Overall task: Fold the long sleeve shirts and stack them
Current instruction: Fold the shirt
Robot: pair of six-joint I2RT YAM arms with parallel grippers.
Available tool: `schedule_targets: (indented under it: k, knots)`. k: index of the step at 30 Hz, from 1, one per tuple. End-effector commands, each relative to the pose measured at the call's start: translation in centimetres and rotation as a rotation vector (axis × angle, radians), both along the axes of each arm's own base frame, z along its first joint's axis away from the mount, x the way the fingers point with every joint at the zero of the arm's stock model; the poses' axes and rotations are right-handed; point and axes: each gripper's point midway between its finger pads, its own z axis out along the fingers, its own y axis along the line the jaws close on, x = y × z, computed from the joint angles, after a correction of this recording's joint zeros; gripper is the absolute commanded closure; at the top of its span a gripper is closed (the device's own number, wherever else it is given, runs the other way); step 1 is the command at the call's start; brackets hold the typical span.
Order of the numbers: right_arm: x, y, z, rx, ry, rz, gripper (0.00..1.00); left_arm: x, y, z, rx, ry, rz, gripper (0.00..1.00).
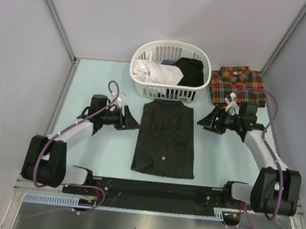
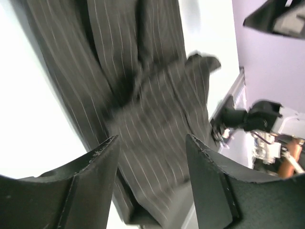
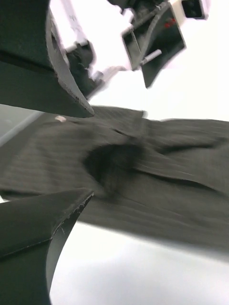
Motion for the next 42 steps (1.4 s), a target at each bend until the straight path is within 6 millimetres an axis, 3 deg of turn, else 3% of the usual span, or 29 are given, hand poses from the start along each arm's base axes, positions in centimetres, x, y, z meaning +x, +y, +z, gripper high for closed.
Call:
schedule_targets:
  k: [1, 2, 4, 6, 11, 15, 20, 29, 34, 42]
  knots:
    - [-7.0, 1.7, -4.5, 0.118, 0.378, -0.031, 0.35, -6.4, 0.2, -2.3, 0.006, 0.239, -0.016, 0.38]
    - [-8.3, 1.7, -5.9, 0.128, 0.428, -0.043, 0.36, -7.3, -0.1, -1.9, -0.003, 0.226, -0.041, 0.39]
    - [-9.0, 2.3, -5.6, 0.141, 0.408, -0.047, 0.37, -9.3, -0.4, -2.9, 0.012, 0.241, -0.07, 0.39]
    - [-11.1, 2.7, -7.4, 0.092, 0.49, -0.044, 0.38, -10.3, -0.5, -3.3, 0.019, 0.259, -0.068, 0.39]
    - [-15.0, 4.1, -8.8, -0.01, 0.577, 0.013, 0.45, -12.9, -1.4, -3.8, 0.061, 0.31, -0.109, 0.42]
    - [-15.6, 3.6, -9.7, -0.096, 0.555, -0.007, 0.47, -13.7, -1.3, -4.2, 0.113, 0.325, -0.096, 0.43]
    - [-15.5, 2.5, -10.8, -0.173, 0.525, -0.045, 0.45, -13.0, -0.3, -5.0, 0.21, 0.299, -0.031, 0.43]
    - [-15.8, 3.6, -11.2, -0.132, 0.528, -0.025, 0.49, -13.4, -1.5, -5.0, 0.107, 0.267, -0.05, 0.52]
    - [-16.0, 3.5, -11.6, -0.134, 0.542, -0.042, 0.5, -13.9, -1.7, -5.9, 0.099, 0.282, -0.045, 0.51]
    - [-15.8, 3.8, -11.0, -0.106, 0.508, -0.04, 0.74, -14.1, -1.9, -6.6, 0.121, 0.278, -0.043, 0.49]
